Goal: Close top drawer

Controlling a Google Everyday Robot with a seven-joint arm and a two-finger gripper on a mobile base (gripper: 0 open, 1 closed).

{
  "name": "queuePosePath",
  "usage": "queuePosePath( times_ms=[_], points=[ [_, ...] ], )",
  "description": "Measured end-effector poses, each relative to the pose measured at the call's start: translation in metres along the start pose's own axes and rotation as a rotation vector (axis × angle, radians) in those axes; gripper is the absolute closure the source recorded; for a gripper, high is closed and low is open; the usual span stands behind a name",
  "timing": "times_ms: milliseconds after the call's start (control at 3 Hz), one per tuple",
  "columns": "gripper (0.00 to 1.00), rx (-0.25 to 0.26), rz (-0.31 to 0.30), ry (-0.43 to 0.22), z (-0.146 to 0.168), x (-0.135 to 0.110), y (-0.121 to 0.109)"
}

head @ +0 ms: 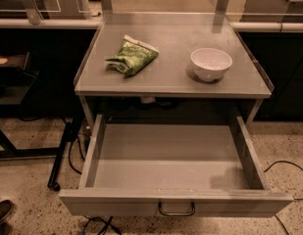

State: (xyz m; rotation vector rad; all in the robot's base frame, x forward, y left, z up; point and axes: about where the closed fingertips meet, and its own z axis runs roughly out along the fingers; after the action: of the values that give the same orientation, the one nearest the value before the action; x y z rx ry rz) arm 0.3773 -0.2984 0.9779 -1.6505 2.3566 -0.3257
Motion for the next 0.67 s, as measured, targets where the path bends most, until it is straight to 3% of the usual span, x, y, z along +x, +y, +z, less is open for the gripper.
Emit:
queuePosePath(
  times_ms=[667],
  points=[
    [1.0, -0.115, 0.008, 0.033, 0.062, 0.061, 0.028]
  ],
)
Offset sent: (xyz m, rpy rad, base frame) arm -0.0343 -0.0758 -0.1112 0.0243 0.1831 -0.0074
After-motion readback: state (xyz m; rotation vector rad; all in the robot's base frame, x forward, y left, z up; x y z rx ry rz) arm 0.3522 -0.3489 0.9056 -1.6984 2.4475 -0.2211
